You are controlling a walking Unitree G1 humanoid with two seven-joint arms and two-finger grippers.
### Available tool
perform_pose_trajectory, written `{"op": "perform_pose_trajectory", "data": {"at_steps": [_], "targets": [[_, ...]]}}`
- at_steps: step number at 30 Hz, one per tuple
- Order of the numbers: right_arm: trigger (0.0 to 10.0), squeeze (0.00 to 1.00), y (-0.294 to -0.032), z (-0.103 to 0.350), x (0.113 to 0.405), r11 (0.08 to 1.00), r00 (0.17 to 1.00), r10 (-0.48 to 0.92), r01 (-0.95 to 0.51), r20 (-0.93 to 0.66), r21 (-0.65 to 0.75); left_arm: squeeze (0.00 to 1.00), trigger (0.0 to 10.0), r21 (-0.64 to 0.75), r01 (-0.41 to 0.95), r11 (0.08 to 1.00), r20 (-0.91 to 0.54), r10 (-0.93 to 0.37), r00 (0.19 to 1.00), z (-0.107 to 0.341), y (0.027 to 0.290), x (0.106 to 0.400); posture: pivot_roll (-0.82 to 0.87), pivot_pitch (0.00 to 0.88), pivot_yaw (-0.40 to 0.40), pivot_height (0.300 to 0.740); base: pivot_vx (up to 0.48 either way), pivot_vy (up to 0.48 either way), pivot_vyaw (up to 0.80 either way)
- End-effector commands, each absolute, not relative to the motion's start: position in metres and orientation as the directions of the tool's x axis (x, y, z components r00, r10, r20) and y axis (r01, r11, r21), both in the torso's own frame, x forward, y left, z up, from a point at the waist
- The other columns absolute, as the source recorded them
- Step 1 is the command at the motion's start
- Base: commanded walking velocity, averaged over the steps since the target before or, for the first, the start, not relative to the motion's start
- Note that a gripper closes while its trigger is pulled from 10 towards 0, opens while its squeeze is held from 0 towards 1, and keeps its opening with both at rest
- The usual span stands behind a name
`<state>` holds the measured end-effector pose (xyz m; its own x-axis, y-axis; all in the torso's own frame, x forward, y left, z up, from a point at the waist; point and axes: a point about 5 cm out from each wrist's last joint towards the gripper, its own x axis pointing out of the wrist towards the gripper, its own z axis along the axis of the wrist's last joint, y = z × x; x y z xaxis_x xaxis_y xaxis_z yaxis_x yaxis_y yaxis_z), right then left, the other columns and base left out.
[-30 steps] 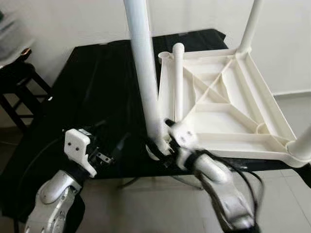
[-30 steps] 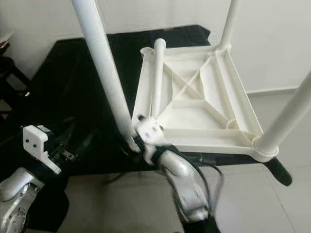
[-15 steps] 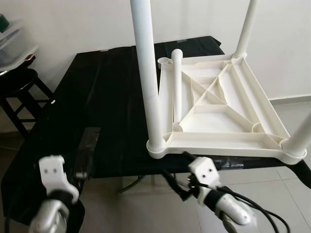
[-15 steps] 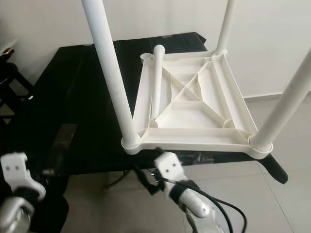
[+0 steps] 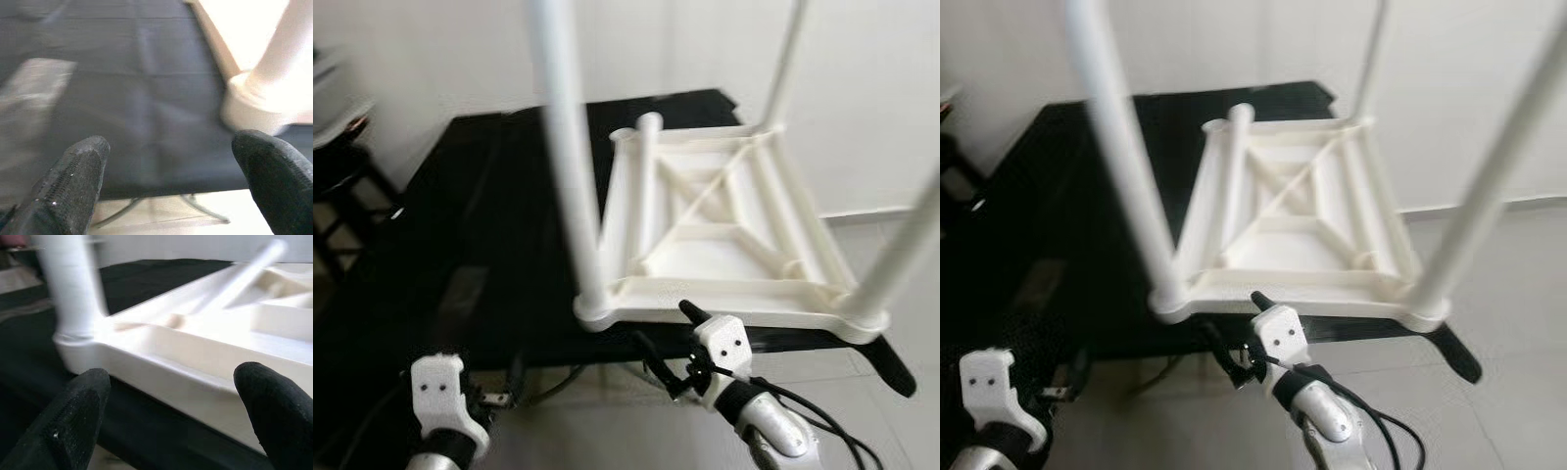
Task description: Building children table
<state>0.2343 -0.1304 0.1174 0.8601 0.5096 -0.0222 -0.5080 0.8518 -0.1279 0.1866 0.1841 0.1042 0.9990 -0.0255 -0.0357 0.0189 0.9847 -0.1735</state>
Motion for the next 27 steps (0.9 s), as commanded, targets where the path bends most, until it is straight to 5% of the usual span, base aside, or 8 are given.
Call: {"op": "perform_pose_trajectory", "data": {"at_steps": [1,12,16,27], "targets": [[10.0,0.00,-0.124,0.125,0.235,0.836,0.840,0.543,-0.539,0.013,-0.102,0.00,10.0,-0.164,0.007,0.986,-0.029,-0.012,1.000,0.109,0.187,0.186,-0.07,0.140,0.089,0.740,0.000,-0.469,0.00],[10.0,0.00,-0.097,0.131,0.233,0.620,0.629,0.778,-0.768,-0.005,-0.163,0.00,10.0,-0.144,-0.005,0.990,0.009,0.006,1.000,0.117,0.191,0.203,-0.08,0.102,0.091,0.740,0.000,-0.475,0.00],[10.0,0.00,-0.096,0.130,0.233,0.606,0.617,0.787,-0.778,-0.016,-0.165,0.00,10.0,-0.144,-0.005,0.990,0.009,0.006,1.000,0.117,0.191,0.204,-0.08,0.101,0.090,0.740,0.000,-0.480,0.00],[10.0,0.00,-0.097,0.125,0.228,0.421,0.422,0.905,-0.907,-0.054,-0.016,0.00,10.0,-0.152,0.009,0.988,0.001,-0.009,1.000,0.117,0.185,0.206,-0.08,0.072,0.099,0.740,0.000,-0.480,0.00]]}}
